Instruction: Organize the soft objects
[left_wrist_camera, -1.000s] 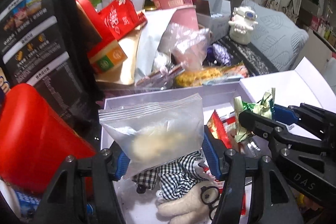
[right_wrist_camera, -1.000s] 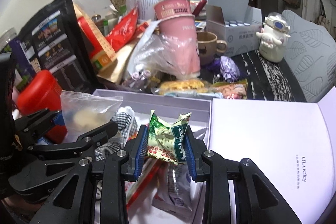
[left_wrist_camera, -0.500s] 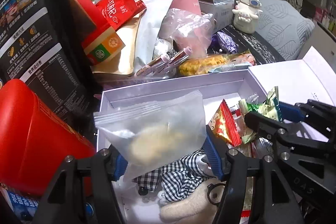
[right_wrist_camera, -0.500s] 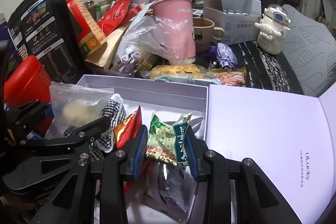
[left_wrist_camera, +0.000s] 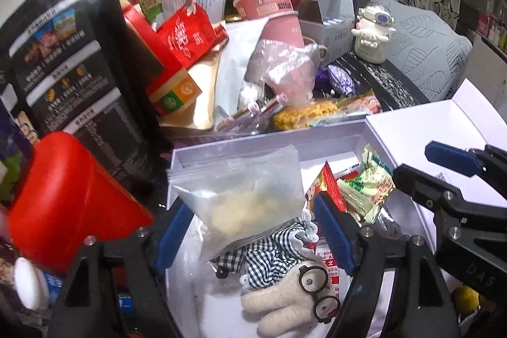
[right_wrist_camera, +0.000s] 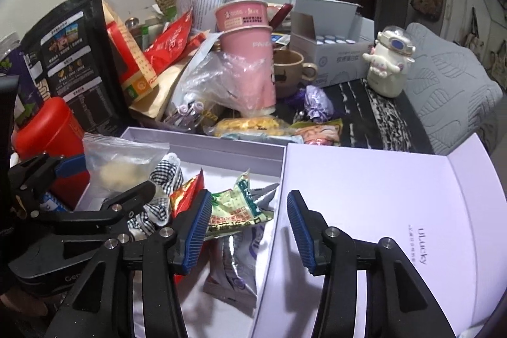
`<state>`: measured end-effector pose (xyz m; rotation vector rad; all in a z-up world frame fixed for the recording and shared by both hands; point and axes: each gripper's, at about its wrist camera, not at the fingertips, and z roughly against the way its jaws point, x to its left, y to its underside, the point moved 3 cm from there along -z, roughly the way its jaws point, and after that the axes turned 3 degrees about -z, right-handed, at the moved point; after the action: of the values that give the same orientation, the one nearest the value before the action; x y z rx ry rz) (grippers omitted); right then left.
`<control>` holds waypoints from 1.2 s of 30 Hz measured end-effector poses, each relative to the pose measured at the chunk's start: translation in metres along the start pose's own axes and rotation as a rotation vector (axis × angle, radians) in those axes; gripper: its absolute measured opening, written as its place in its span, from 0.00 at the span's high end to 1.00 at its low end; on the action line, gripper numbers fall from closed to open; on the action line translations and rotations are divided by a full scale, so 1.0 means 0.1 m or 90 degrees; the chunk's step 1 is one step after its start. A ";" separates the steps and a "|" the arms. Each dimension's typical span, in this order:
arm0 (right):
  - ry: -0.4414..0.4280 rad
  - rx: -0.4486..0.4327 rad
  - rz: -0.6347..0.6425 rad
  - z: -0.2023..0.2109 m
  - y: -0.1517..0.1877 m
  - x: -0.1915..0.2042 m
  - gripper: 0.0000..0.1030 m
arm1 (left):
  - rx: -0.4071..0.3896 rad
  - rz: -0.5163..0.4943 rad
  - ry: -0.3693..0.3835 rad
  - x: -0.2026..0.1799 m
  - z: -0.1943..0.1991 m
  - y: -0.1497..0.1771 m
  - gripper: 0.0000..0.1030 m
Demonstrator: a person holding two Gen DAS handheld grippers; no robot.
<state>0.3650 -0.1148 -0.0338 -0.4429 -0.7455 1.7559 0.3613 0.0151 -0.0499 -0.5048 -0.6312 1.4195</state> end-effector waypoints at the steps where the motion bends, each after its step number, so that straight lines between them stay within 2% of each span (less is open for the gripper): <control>1: -0.001 -0.002 -0.002 0.02 0.00 0.00 0.52 | -0.002 0.002 -0.001 0.01 0.02 -0.02 0.25; 8: -0.008 -0.011 -0.010 0.19 0.05 0.01 0.52 | -0.013 0.010 -0.009 0.06 0.18 -0.07 0.25; 16: -0.012 -0.041 -0.017 0.45 0.03 0.07 0.52 | -0.058 0.011 0.007 0.08 0.56 -0.11 0.25; 24: -0.014 -0.103 -0.013 0.95 -0.02 0.16 0.52 | -0.111 0.015 0.006 0.14 1.04 -0.13 0.25; 26: -0.016 -0.117 -0.010 1.07 -0.03 0.18 0.49 | -0.125 0.019 0.009 0.15 1.18 -0.13 0.25; 33: -0.017 -0.166 0.000 1.55 0.00 0.26 0.48 | -0.174 0.018 0.008 0.14 1.70 -0.06 0.25; 36: -0.014 -0.186 0.002 1.76 0.06 0.30 0.44 | -0.195 0.017 0.012 0.13 1.91 -0.01 0.25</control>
<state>0.2409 -0.1336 0.0925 -0.6218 -1.0229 1.6629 0.2343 0.0188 0.0936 -0.7693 -0.8340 1.3479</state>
